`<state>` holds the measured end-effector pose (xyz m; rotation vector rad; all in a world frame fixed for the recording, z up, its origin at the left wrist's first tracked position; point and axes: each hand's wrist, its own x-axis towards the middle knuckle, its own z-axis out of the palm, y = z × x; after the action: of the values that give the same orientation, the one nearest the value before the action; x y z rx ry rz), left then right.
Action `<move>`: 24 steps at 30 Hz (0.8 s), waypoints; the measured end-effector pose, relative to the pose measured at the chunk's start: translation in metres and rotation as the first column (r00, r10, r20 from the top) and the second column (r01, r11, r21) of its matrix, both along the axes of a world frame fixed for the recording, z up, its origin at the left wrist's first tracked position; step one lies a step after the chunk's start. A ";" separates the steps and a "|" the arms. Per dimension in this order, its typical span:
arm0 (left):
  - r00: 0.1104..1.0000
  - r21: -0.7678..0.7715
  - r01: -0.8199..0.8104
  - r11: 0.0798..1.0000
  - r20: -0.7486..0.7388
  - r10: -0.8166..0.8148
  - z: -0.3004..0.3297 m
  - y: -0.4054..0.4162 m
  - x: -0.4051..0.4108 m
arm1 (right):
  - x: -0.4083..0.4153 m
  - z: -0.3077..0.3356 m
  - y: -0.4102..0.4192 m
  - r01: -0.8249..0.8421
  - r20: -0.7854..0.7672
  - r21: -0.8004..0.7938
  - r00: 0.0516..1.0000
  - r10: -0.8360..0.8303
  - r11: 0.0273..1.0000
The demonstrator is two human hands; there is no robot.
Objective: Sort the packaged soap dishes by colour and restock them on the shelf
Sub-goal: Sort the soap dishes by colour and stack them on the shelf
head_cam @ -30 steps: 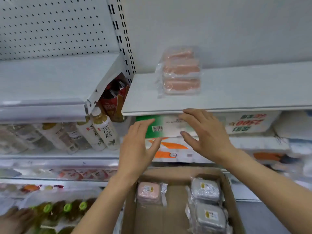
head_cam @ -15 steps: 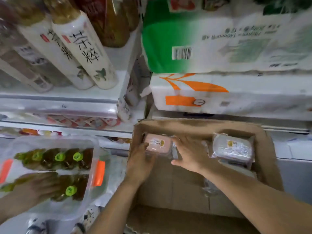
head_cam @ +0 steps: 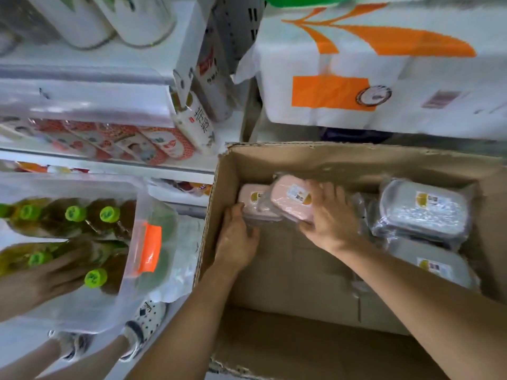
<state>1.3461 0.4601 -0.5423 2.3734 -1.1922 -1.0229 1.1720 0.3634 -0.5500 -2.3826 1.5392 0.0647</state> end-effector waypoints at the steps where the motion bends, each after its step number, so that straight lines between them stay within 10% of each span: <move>1: 1.000 0.009 0.018 1.000 0.011 -0.018 -0.003 -0.005 -0.001 | -0.010 0.003 0.002 0.050 -0.021 -0.013 0.999 -0.050 0.999; 5: 0.955 0.020 0.238 0.971 0.179 -0.238 -0.020 -0.040 -0.004 | -0.025 0.009 0.000 0.103 -0.082 -0.028 0.991 -0.105 0.994; 13: 0.559 0.453 0.495 0.741 0.487 -0.671 -0.039 -0.066 -0.019 | -0.036 0.011 0.003 0.163 -0.054 -0.012 0.985 -0.164 0.986; 24: 0.919 0.130 0.215 0.968 0.308 -0.246 0.075 -0.011 -0.041 | -0.074 0.117 0.009 0.209 0.294 0.334 0.903 -0.313 0.919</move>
<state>1.3055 0.4487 -0.4669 2.5921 -1.6062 -0.7873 1.0978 0.3724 -0.4327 -1.8224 1.5414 -0.1620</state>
